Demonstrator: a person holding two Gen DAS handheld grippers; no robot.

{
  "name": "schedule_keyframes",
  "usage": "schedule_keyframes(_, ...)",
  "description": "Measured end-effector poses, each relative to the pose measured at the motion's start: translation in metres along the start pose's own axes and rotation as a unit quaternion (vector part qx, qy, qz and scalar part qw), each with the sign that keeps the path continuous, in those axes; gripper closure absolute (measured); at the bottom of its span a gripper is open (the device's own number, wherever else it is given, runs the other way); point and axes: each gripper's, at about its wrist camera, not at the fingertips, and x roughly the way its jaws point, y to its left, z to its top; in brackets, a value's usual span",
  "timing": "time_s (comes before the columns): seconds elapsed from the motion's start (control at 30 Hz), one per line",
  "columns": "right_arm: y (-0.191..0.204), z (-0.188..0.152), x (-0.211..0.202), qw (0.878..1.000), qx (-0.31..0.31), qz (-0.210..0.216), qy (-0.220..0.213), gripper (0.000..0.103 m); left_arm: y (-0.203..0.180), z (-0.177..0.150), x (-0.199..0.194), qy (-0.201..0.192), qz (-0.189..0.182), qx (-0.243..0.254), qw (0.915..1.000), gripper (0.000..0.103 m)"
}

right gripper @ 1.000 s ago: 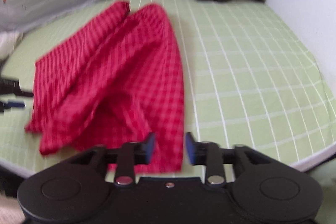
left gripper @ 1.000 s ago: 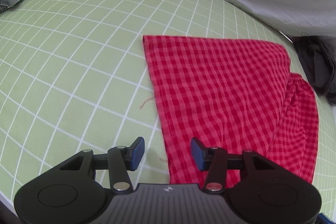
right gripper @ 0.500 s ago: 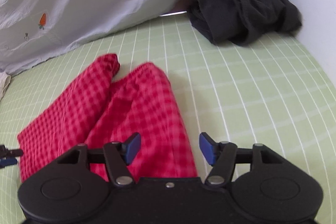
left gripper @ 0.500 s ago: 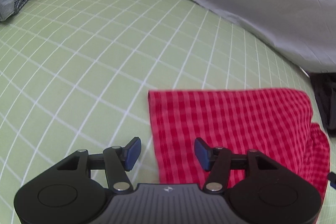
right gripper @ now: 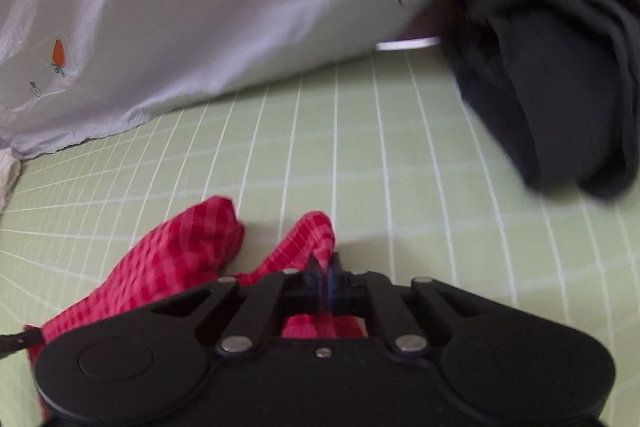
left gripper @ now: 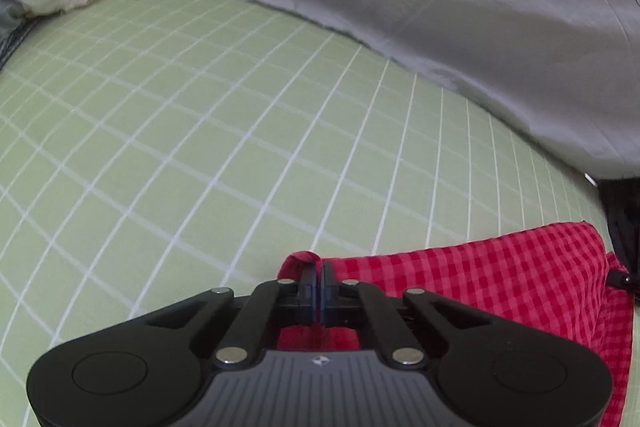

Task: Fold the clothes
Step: 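Grasp the shorts' edges with the left gripper while the right gripper grasps the waistband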

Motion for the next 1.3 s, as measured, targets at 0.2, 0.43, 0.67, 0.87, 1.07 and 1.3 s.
schedule_keyframes(0.2, -0.026, 0.035, -0.006, 0.997, 0.009, -0.055, -0.056, 0.069, -0.017, 0.042, -0.011, -0.058, -0.011, -0.008, 0.9982, 0.102)
schedule_keyframes(0.43, -0.027, -0.039, -0.077, 0.996, -0.006, -0.06, -0.072, 0.064, -0.028, 0.042, -0.031, -0.067, -0.004, 0.0, 0.9978, 0.097)
schedule_keyframes(0.67, -0.01, -0.146, -0.128, 0.998, -0.033, -0.051, -0.028, 0.056, -0.023, -0.009, -0.069, -0.026, 0.003, 0.004, 0.9996, 0.078)
schedule_keyframes(0.87, -0.008, -0.199, -0.155, 0.998, -0.03, -0.058, -0.022, 0.052, -0.042, -0.082, -0.095, 0.072, -0.091, 0.024, 0.993, 0.069)
schedule_keyframes(1.07, -0.013, -0.22, -0.159, 0.997, -0.059, -0.056, -0.016, 0.05, -0.08, -0.151, -0.096, 0.142, -0.137, 0.068, 0.9779, 0.068)
schedule_keyframes(1.3, -0.023, -0.228, -0.155, 0.994, -0.099, -0.044, -0.005, 0.095, -0.1, -0.183, -0.096, 0.141, -0.132, 0.049, 0.9799, 0.101)
